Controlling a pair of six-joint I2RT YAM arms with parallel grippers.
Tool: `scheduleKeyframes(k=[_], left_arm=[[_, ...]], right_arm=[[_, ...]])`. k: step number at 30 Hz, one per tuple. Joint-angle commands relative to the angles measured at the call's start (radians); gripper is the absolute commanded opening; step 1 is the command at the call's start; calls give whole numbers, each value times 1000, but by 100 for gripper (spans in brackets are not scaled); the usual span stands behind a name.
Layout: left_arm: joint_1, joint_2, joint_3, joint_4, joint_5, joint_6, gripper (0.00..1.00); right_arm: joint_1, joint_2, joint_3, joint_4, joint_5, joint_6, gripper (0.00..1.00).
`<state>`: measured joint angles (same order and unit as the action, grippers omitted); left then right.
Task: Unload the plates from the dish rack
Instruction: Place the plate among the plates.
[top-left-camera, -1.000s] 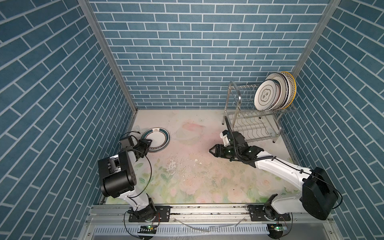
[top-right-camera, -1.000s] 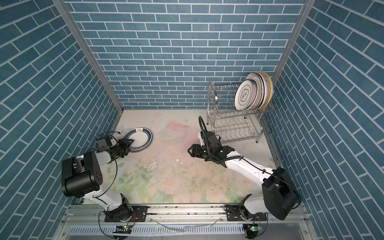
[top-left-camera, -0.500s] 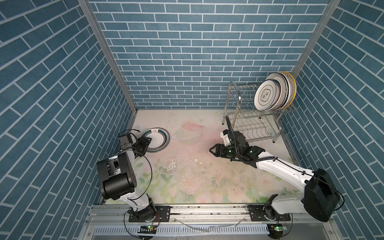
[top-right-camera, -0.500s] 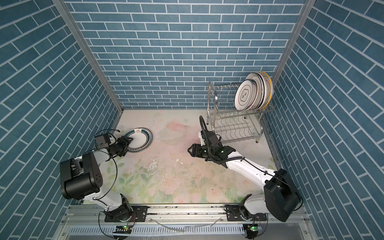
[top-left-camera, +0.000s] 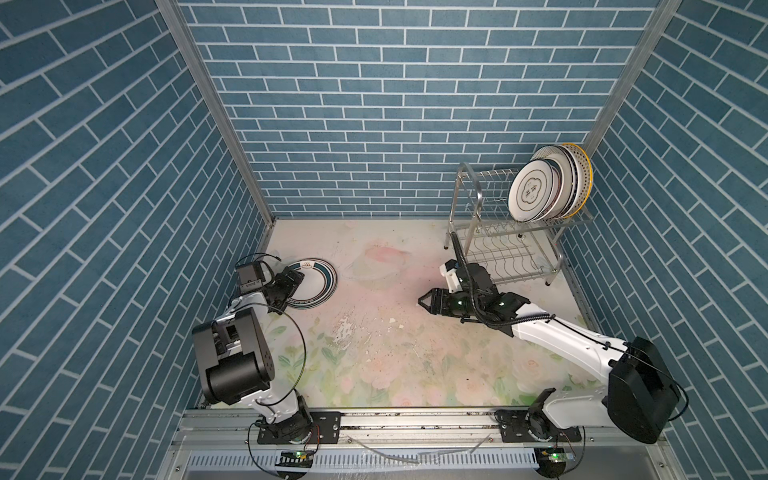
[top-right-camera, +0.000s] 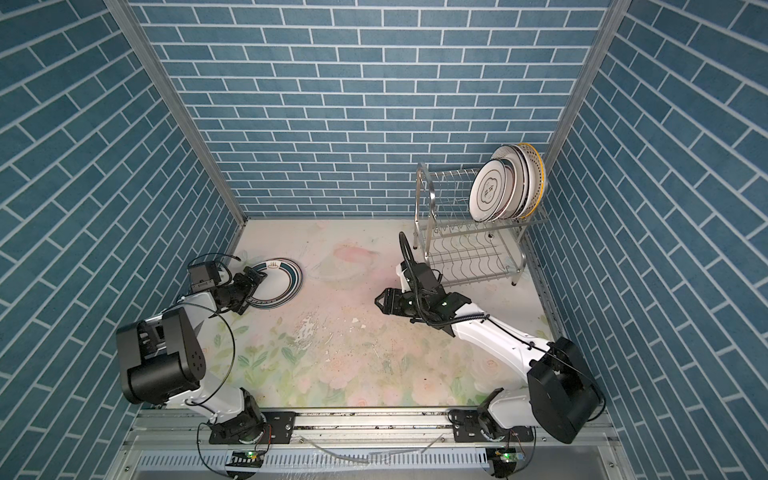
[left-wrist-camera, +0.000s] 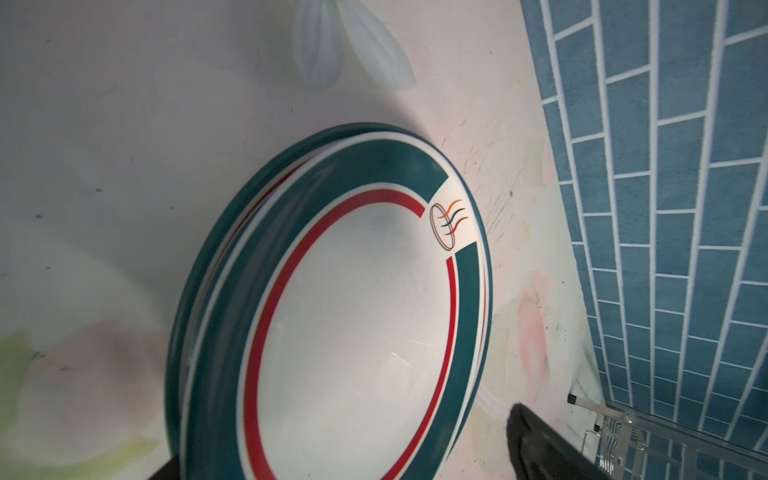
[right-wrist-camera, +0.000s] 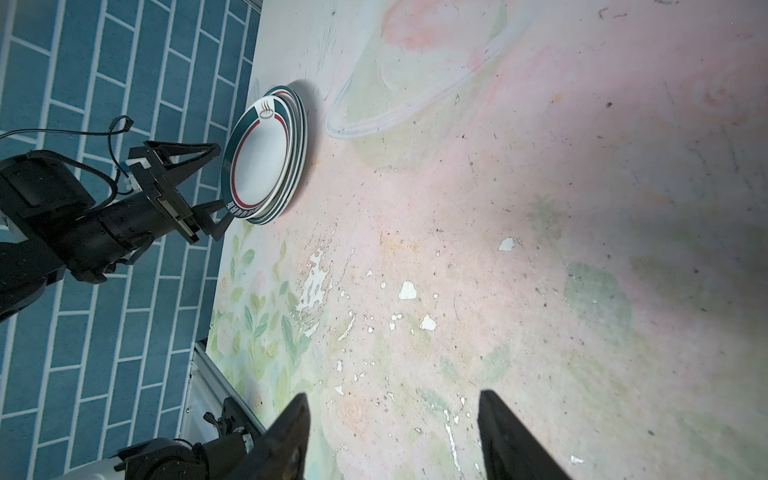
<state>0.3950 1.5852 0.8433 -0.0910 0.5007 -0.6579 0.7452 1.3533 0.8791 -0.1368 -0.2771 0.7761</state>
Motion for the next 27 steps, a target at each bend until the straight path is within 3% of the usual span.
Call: scheduleKeyframes(k=[1,27], left_arm=[[-11,-4,28,-147,-71,55,99],[-88,-19,194,-437,-268,203,99]], right_arm=[[-2,-17,-31,20,-13,-38,65],[-40,4,-9,12,-67,-55,65]])
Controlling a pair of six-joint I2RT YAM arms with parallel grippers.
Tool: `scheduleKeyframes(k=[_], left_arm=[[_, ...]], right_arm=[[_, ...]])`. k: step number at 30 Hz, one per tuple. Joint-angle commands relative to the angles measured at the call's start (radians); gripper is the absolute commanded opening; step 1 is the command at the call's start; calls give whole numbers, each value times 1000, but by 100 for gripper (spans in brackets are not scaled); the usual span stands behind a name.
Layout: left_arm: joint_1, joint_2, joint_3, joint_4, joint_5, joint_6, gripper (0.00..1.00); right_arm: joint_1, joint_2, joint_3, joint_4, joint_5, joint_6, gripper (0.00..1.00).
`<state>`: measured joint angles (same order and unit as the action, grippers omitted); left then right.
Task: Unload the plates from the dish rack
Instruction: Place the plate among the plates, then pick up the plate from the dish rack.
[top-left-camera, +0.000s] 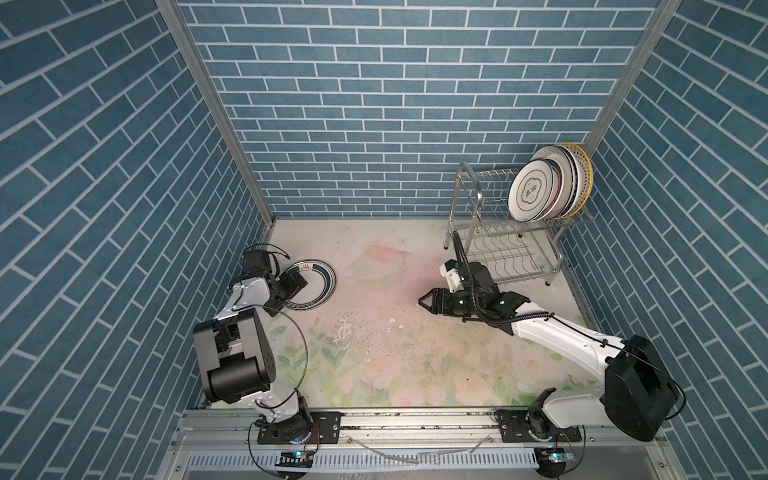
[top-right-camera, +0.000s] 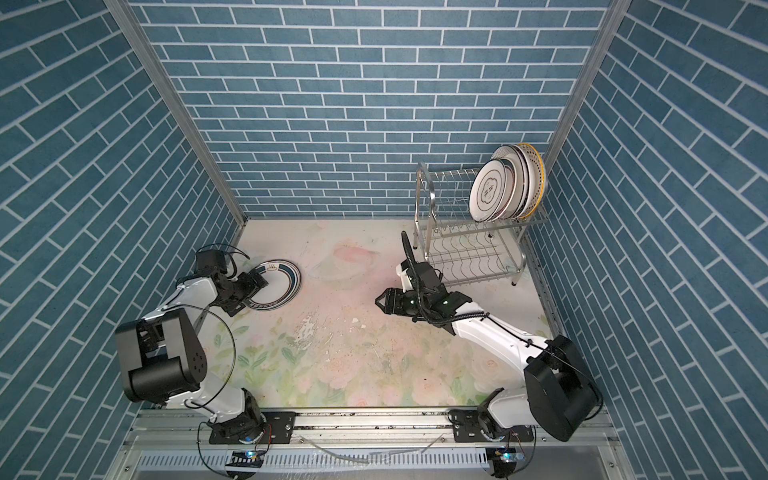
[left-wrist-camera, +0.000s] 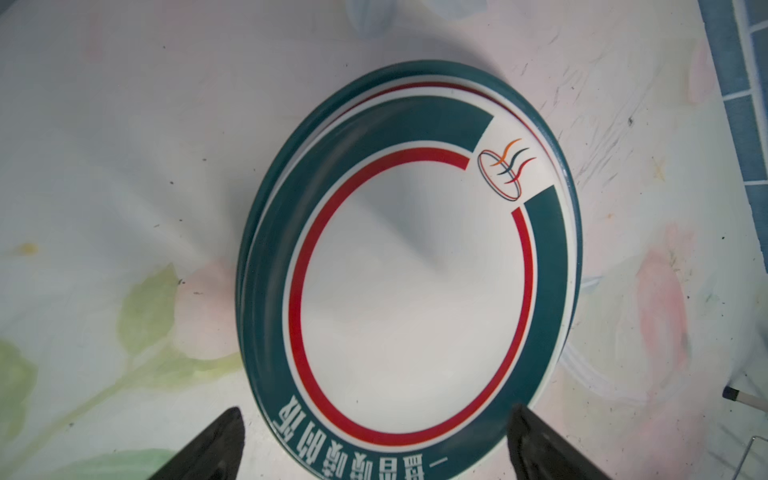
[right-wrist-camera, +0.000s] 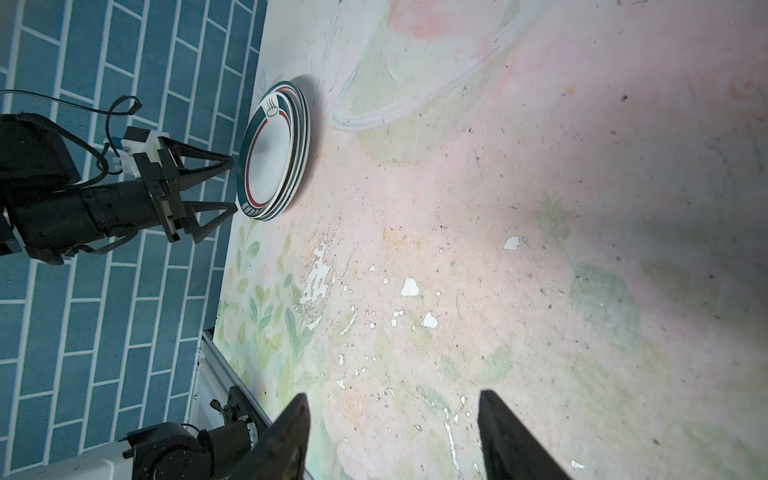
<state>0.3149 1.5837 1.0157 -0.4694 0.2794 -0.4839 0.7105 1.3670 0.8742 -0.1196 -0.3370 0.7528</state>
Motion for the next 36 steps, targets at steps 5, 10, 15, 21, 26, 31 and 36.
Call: scheduleKeyframes(k=[5,10,15,21,26,31,36], left_arm=[[-29,-62,50,-114,-120,44,99],[-124,-117,110,-216,-242,75,99],[-194,-217,130,-279,-289,90,99],[-258,-337,103,-318,-295,82,99],[-352,-393,123,-347,-301,75,99],[-466,-416,163,-362,-315,57,99],[-612,-446,179,-333,-354,18,99]], right_arm=[[-6,-28,1,-33,4,-42,65],[-8,-75,57,-161,75,-89,65],[-7,-161,145,-344,178,-145,65],[-8,-270,265,-559,329,-193,66],[-10,-325,405,-718,471,-235,68],[-16,-341,554,-818,584,-271,70],[-31,-326,702,-880,696,-317,74]])
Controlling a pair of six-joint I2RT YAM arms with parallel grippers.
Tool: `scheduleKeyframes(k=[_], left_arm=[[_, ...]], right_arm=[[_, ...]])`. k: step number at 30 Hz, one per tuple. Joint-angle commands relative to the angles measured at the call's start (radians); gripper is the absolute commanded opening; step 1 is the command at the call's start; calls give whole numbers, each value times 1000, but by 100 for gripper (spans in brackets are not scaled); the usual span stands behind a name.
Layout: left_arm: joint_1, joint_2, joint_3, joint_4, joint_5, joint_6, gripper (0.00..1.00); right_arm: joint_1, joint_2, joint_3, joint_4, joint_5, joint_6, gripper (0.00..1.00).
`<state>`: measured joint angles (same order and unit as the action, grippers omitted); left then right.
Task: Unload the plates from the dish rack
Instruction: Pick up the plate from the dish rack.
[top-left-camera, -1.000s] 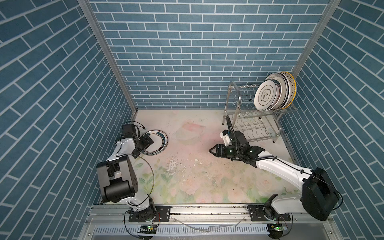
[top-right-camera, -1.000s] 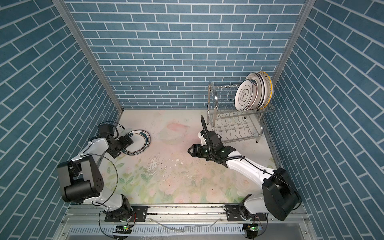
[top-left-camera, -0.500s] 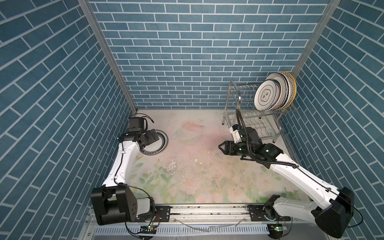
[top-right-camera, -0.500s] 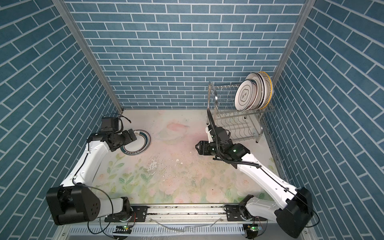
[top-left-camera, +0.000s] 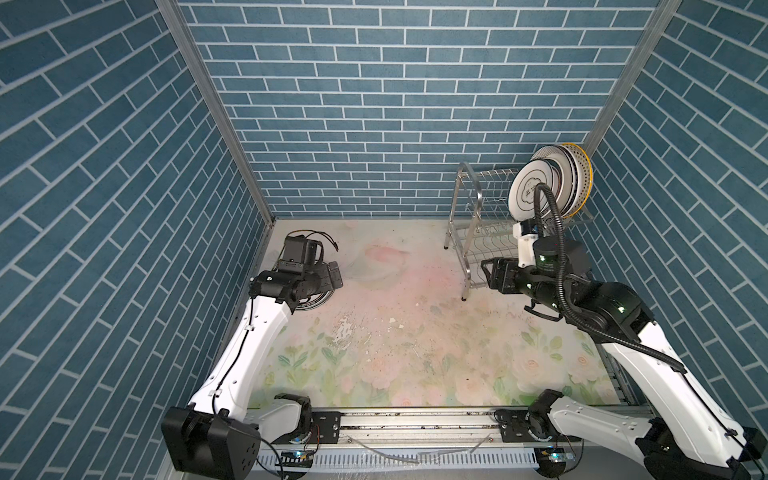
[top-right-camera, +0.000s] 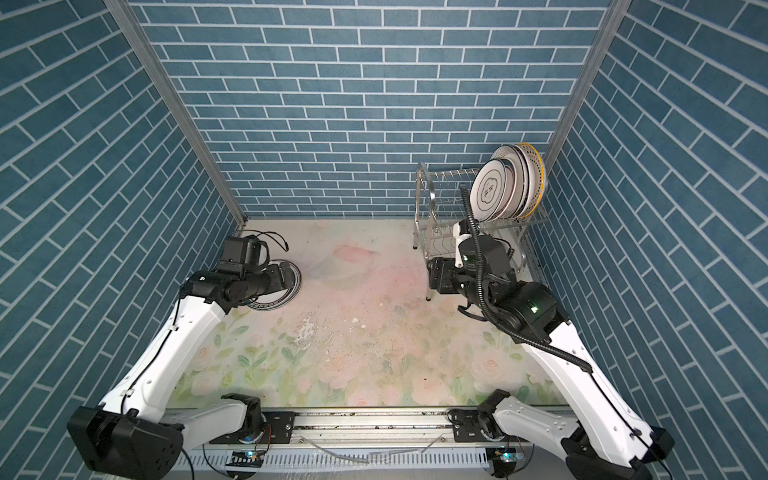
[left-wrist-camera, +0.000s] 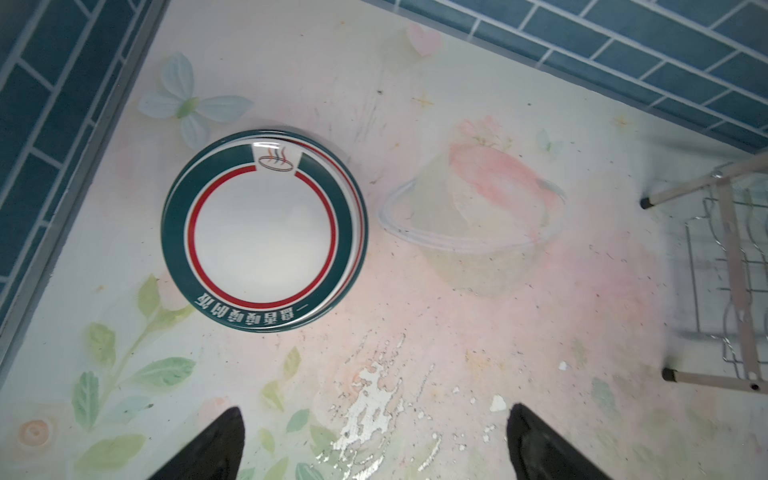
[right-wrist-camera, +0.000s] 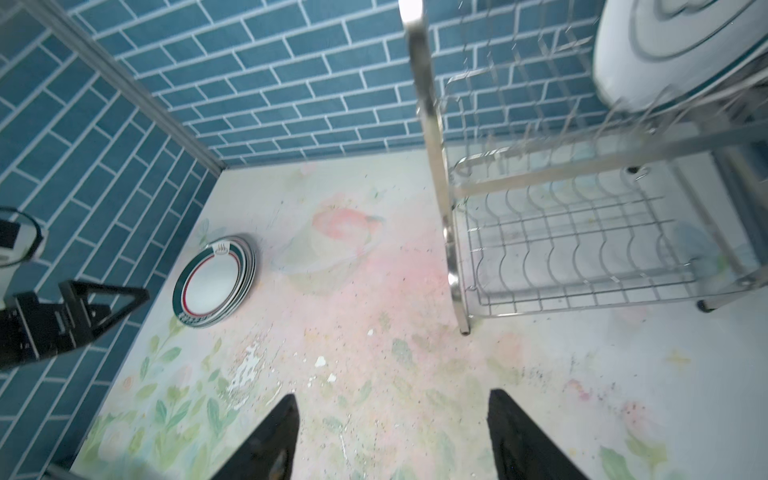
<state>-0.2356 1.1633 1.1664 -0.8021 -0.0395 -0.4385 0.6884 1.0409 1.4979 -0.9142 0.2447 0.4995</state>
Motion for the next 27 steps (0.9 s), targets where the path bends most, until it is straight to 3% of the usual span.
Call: scheduleKeyframes(k=[1,6,17,27], left_arm=[[-94,-27,33,8,-46,-31,99],[-228,6,68,37,-42,-42,99],[-505,54,81,124,-116,-97,99],[-571,65,42,178,-108,-121,99]], right_arm=[[-15,7,108,-94,132,-76,75],[-51,67,256,-134,183,-119,77],[-223,289,533,-192,104,-161,78],[-339,388,546,-114,118,-159,76]])
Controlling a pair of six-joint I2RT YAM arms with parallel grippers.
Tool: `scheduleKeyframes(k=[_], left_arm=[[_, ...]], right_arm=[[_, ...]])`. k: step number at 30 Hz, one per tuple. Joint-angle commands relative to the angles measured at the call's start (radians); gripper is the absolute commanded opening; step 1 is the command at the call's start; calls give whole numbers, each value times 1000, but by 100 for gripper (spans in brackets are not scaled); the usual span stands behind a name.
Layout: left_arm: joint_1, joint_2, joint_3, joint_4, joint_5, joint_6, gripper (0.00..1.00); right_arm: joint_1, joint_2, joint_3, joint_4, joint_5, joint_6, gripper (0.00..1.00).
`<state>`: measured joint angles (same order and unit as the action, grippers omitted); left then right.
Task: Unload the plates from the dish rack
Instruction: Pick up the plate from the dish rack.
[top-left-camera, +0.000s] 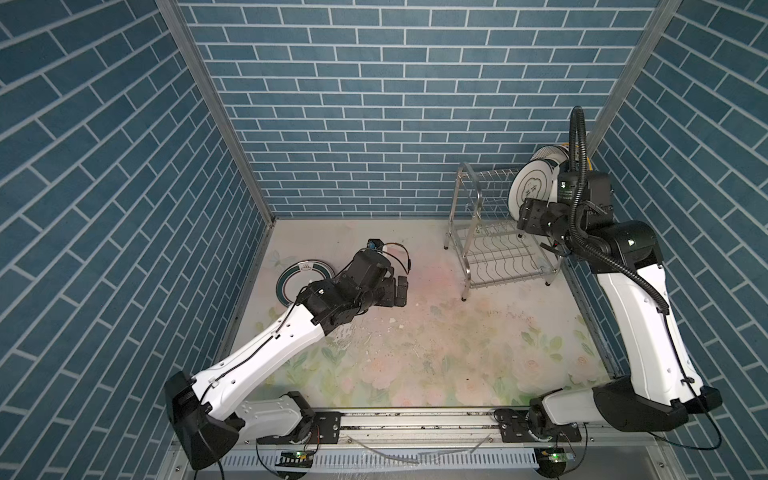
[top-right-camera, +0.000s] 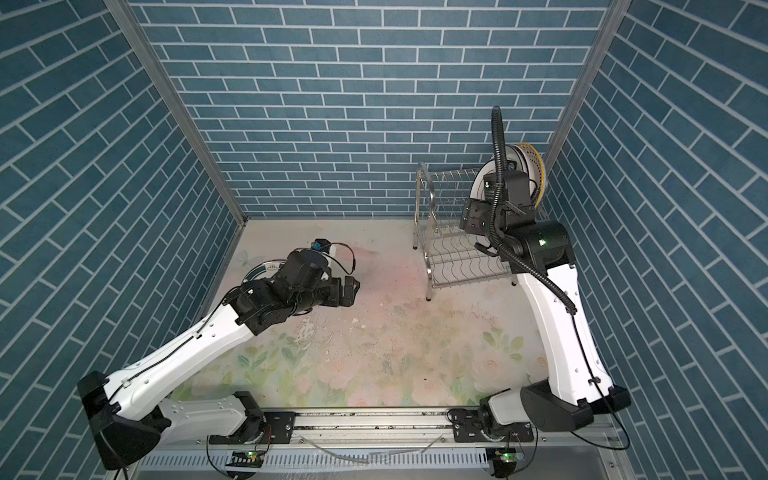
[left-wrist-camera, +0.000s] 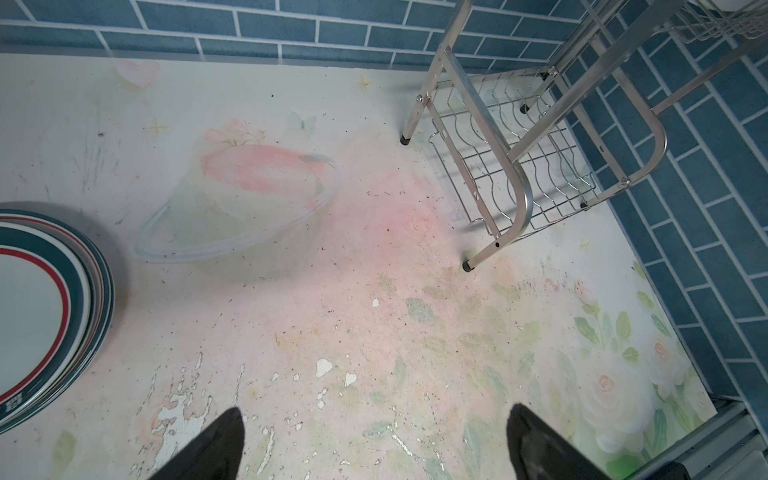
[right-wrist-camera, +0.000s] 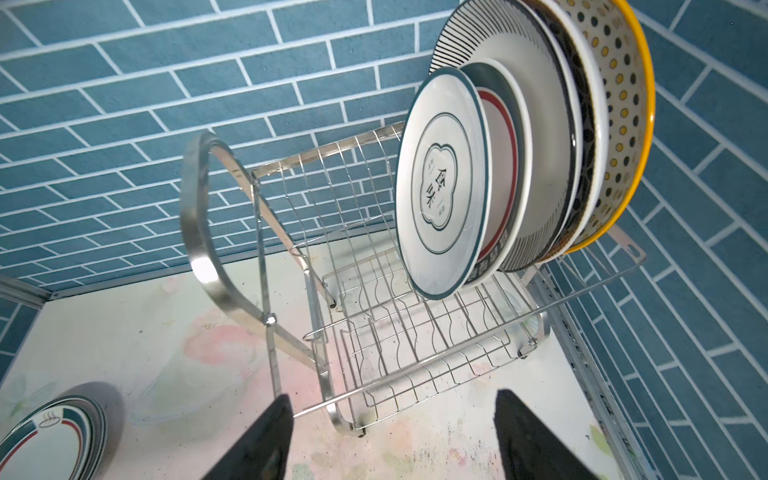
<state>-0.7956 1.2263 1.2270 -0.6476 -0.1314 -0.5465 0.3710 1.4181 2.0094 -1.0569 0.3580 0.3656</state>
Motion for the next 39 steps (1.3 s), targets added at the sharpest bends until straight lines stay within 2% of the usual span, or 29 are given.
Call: scheduleKeyframes(k=[1,19,29,39], left_arm=[[-12,-2,-26,28,-18,-16,99],[-12,-42,-78,59,-14,-21,99],[-13,-43,-89,62,-22,-15,99],[-13,-54,-102,66,-24,-13,99]], right_arm=[[-32,20,38,34,-1,-25,76],[-160,141,30,141,-108,34,74],[-182,202,39,170,-143,44,70],[-197,214,22,207,-168,56,59]])
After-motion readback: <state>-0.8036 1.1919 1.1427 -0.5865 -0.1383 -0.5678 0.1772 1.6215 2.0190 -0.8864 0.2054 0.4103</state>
